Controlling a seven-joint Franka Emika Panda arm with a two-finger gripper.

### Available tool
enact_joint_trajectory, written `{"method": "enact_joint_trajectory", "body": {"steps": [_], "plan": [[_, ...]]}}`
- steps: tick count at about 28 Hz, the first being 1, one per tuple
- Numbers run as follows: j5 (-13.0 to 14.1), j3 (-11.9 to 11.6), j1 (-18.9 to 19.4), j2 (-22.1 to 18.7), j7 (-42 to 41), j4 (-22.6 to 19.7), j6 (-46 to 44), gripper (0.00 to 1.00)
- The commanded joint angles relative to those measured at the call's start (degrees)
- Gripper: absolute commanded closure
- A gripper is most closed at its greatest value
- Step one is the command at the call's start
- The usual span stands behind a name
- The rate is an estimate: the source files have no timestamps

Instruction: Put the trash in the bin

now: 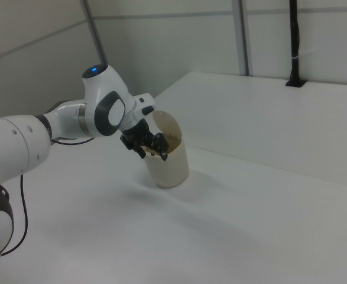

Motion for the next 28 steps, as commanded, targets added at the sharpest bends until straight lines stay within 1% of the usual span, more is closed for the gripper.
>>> {"method": "enact_joint_trajectory", "body": {"steps": [1,6,7,11,12,15,16,18,20,23,28], "plan": [[-0.4,-0.5,-2.3,-5.2,0.0,-1.3,-10.9,0.0],[-0.4,-0.8,-4.9,-9.0,-0.3,-1.3,-17.8,0.0],[-0.4,-0.8,-6.1,-10.7,-0.2,-1.3,-20.0,0.0],[0.0,-0.8,-8.6,-13.3,-0.3,-1.3,-23.5,0.0],[0.1,-0.7,-9.9,-14.5,-0.3,-1.3,-24.1,0.0],[1.0,-0.8,-11.2,-16.3,-0.3,-1.3,-25.0,0.0],[1.8,-0.8,-12.1,-17.3,-0.5,-1.3,-25.5,0.0],[2.5,-0.8,-13.2,-18.2,-1.4,-1.3,-26.1,0.0],[3.0,-0.8,-13.4,-18.6,-2.5,-1.3,-27.3,0.0],[3.0,-0.9,-13.5,-20.1,-4.8,-1.3,-30.8,0.0],[3.2,-0.8,-14.4,-20.7,-4.5,-1.4,-31.5,0.0]]}}
